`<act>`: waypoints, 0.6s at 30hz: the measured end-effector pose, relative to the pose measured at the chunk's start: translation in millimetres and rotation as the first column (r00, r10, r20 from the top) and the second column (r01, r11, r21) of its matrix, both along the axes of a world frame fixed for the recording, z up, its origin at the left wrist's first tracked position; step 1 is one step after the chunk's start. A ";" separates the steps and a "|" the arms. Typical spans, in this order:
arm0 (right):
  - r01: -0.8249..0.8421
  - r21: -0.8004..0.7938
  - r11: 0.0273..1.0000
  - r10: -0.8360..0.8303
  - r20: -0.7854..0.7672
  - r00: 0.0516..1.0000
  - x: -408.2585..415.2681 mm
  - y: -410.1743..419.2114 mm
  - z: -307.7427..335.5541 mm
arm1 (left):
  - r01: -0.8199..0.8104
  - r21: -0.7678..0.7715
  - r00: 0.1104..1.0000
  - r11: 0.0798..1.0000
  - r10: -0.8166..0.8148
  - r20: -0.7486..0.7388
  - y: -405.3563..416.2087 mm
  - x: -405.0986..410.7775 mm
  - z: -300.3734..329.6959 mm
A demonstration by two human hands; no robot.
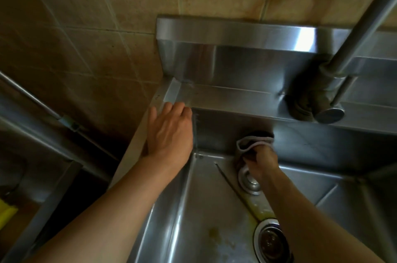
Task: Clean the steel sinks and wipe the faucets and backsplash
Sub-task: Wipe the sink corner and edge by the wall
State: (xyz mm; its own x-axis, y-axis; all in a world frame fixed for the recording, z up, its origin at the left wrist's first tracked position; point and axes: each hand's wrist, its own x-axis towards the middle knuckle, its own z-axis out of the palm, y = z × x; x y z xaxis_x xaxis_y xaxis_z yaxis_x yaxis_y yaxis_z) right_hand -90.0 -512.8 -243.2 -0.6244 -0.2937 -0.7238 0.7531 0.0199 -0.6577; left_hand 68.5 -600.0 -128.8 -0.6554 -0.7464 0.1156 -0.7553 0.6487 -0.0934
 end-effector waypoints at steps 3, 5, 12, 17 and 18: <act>-0.056 -0.090 0.994 0.053 -0.041 0.998 -4.7 23.1 21.4 | 0.101 -0.048 0.992 0.994 -0.105 -0.075 18.1 -5.7 -11.0; -0.116 -0.121 0.986 0.102 -0.114 0.988 -10.9 45.1 39.2 | 0.181 -0.013 0.974 0.983 -0.181 -0.138 35.1 -16.6 -25.9; -0.265 0.332 0.905 0.374 -0.329 0.867 -48.9 123.1 40.9 | 0.045 0.531 0.998 0.846 -0.013 -0.064 86.2 -68.0 -117.8; -0.326 0.385 0.863 0.455 -0.313 0.834 -68.8 155.2 21.6 | -0.080 0.648 0.995 0.757 0.098 0.009 104.4 -99.8 -161.0; -0.341 0.398 0.852 0.473 -0.307 0.826 -72.3 159.3 18.6 | -0.110 0.636 0.993 0.764 0.109 0.040 107.6 -105.1 -167.2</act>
State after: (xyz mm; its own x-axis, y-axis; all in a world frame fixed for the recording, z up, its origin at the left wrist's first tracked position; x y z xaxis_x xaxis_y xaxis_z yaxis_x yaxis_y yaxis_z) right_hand -162.3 -353.5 -224.6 -0.7409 -0.3839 -0.5511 0.3194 0.5205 -0.7919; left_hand -36.6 -492.4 -295.9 -0.5646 -0.7152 -0.4121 -0.8249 0.4722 0.3107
